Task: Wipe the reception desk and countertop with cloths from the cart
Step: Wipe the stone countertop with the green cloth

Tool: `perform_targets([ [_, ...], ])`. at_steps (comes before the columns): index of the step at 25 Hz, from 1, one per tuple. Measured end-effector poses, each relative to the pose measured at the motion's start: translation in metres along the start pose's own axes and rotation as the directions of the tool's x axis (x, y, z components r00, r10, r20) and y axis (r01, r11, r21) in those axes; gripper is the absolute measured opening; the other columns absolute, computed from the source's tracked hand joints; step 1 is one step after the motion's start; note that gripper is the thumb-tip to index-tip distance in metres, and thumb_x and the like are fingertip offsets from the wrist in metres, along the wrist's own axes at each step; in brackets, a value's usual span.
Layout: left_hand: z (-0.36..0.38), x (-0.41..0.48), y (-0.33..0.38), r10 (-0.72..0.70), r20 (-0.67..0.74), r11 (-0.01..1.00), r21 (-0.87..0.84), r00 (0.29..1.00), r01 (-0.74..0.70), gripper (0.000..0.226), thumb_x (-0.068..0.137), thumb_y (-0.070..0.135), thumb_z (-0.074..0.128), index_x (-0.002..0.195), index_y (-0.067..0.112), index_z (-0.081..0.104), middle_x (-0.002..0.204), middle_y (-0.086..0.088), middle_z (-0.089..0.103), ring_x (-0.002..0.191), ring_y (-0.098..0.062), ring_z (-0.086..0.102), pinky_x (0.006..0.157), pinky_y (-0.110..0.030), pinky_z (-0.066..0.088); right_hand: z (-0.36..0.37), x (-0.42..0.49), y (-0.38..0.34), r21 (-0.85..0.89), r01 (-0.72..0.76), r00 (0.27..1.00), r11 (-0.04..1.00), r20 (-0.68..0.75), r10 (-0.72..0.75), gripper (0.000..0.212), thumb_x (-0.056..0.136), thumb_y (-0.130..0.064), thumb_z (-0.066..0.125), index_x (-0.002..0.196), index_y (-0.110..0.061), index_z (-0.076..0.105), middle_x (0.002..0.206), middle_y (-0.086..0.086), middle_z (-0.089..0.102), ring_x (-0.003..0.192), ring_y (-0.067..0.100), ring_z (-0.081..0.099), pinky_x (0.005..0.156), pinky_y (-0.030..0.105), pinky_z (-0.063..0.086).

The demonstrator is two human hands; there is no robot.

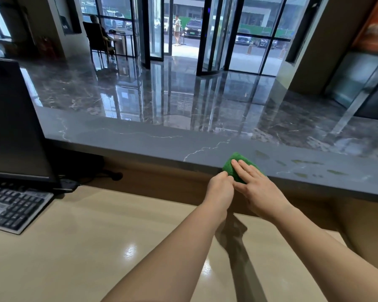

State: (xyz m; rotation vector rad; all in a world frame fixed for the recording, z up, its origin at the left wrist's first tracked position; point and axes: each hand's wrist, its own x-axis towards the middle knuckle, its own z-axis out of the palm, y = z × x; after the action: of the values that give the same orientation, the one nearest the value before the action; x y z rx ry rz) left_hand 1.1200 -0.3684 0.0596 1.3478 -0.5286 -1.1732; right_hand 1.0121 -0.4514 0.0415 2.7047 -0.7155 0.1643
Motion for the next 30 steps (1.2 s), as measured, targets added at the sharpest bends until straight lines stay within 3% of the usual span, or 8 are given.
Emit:
perform_targets([
  [3, -0.021, 0.005, -0.001, 0.047, -0.015, 0.998, -0.047, 0.999, -0.048, 0.046, 0.096, 0.01, 0.043, 0.142, 0.006, 0.043, 0.138, -0.005, 0.051, 0.125, -0.015, 0.044, 0.099, -0.026, 0.032, -0.006, 0.015, -0.02, 0.089, -0.011, 1.0, 0.996, 0.012, 0.01, 0.066, 0.071, 0.001, 0.073, 0.133, -0.019, 0.06, 0.155, 0.016, 0.03, 0.144, 0.037, 0.028, 0.115, 0.045, 0.017],
  [5, -0.042, 0.009, 0.0, 0.066, -0.09, 0.993, -0.095, 0.994, -0.075, 0.052, 0.09, 0.012, 0.05, 0.142, 0.006, 0.043, 0.143, -0.009, 0.048, 0.129, -0.018, 0.045, 0.107, -0.03, 0.032, -0.011, 0.033, -0.037, 0.158, 0.034, 0.999, 0.987, 0.032, -0.04, 0.062, 0.083, -0.002, 0.059, 0.142, -0.018, 0.049, 0.16, 0.015, 0.014, 0.149, 0.035, 0.011, 0.119, 0.041, 0.004],
  [11, -0.115, -0.003, 0.025, 0.072, -0.349, 0.996, -0.031, 0.934, -0.088, 0.044, 0.097, 0.006, 0.044, 0.141, 0.01, 0.046, 0.138, -0.009, 0.053, 0.128, -0.022, 0.048, 0.098, -0.028, 0.035, -0.033, 0.104, -0.107, 0.251, 0.137, 0.988, 0.958, 0.028, -0.149, 0.05, 0.097, -0.017, 0.043, 0.147, -0.019, 0.042, 0.163, 0.011, 0.001, 0.15, 0.029, 0.003, 0.121, 0.039, 0.004],
  [15, -0.128, 0.0, 0.036, 0.12, -0.361, 0.99, -0.022, 0.925, -0.137, 0.032, 0.099, 0.006, 0.041, 0.125, 0.015, 0.057, 0.108, -0.004, 0.065, 0.088, -0.011, 0.061, 0.074, -0.017, 0.043, -0.048, 0.12, -0.112, 0.24, 0.158, 0.983, 0.958, 0.051, -0.175, 0.046, 0.098, -0.017, 0.043, 0.144, -0.022, 0.047, 0.163, 0.008, 0.006, 0.149, 0.026, 0.008, 0.121, 0.037, 0.01],
  [18, -0.121, 0.012, 0.033, 0.108, -0.367, 0.994, 0.01, 0.924, -0.112, 0.029, 0.096, 0.012, 0.043, 0.116, 0.016, 0.063, 0.12, -0.018, 0.061, 0.111, -0.03, 0.057, 0.092, -0.037, 0.042, -0.049, 0.114, -0.107, 0.233, 0.175, 0.98, 0.957, 0.052, -0.192, 0.046, 0.1, -0.015, 0.043, 0.146, -0.021, 0.044, 0.164, 0.004, 0.006, 0.149, 0.023, 0.008, 0.121, 0.035, 0.01],
  [22, -0.102, 0.015, 0.028, 0.106, -0.397, 0.994, 0.044, 0.911, -0.097, 0.024, 0.094, 0.011, 0.041, 0.082, 0.021, 0.06, 0.105, -0.016, 0.062, 0.105, -0.03, 0.057, 0.095, -0.044, 0.044, -0.041, 0.112, -0.101, 0.241, 0.174, 0.981, 0.955, 0.04, -0.189, 0.055, 0.096, -0.012, 0.051, 0.149, -0.017, 0.037, 0.164, 0.003, 0.004, 0.15, 0.021, 0.006, 0.122, 0.033, 0.007],
  [27, -0.071, 0.019, 0.018, 0.131, -0.377, 0.991, 0.066, 0.917, -0.114, 0.019, 0.091, 0.015, 0.043, 0.084, 0.019, 0.06, 0.106, -0.018, 0.064, 0.105, -0.032, 0.059, 0.099, -0.048, 0.045, -0.031, 0.092, -0.07, 0.302, 0.164, 0.984, 0.939, 0.021, -0.179, 0.057, 0.092, -0.01, 0.057, 0.146, -0.018, 0.043, 0.163, 0.002, 0.009, 0.15, 0.019, 0.008, 0.12, 0.028, 0.003],
  [30, -0.04, 0.024, 0.008, 0.172, -0.368, 0.981, 0.149, 0.914, -0.125, 0.018, 0.094, 0.016, 0.041, 0.101, 0.016, 0.057, 0.121, -0.018, 0.058, 0.107, -0.03, 0.056, 0.098, -0.044, 0.044, -0.022, 0.075, -0.043, 0.333, 0.16, 0.985, 0.929, 0.004, -0.171, 0.054, 0.091, -0.009, 0.06, 0.143, -0.018, 0.048, 0.163, 0.0, 0.013, 0.15, 0.018, 0.01, 0.12, 0.026, 0.004],
])
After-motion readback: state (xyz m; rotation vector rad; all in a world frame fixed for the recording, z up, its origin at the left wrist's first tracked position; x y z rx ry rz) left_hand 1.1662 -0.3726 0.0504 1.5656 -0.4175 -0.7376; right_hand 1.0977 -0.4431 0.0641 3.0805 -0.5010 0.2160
